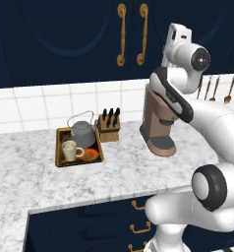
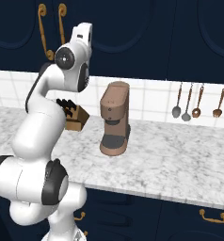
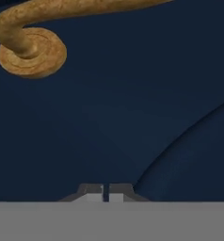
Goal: Pick the kettle from the counter and place it on the tray. Then pick the mug from the cabinet and place it on the tray. Then close the cabinet doors.
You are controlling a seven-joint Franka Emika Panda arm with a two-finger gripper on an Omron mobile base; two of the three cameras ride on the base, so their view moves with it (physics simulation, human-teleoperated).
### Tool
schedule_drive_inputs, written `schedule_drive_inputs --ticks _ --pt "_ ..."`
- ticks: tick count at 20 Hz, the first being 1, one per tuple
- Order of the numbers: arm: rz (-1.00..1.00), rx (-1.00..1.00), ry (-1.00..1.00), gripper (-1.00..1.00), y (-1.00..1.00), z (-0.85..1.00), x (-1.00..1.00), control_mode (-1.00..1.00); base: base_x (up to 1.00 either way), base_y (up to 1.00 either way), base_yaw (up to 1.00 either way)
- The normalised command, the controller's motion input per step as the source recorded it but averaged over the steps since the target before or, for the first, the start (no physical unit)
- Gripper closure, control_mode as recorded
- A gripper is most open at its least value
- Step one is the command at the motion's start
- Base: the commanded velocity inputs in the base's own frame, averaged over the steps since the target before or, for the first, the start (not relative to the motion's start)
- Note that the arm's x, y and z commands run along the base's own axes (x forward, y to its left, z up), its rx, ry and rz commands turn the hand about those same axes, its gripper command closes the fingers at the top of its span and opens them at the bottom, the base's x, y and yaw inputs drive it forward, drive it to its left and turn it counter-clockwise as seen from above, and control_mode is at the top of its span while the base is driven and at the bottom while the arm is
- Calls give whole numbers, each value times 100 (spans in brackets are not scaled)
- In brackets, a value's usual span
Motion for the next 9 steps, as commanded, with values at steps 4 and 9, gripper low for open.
schedule_drive_inputs --ticks 4,9 --pt "0 0 11 100 0 -16 88 -100 0 0 0" --pt "2 4 15 100 -26 -18 100 -100 0 0 0"
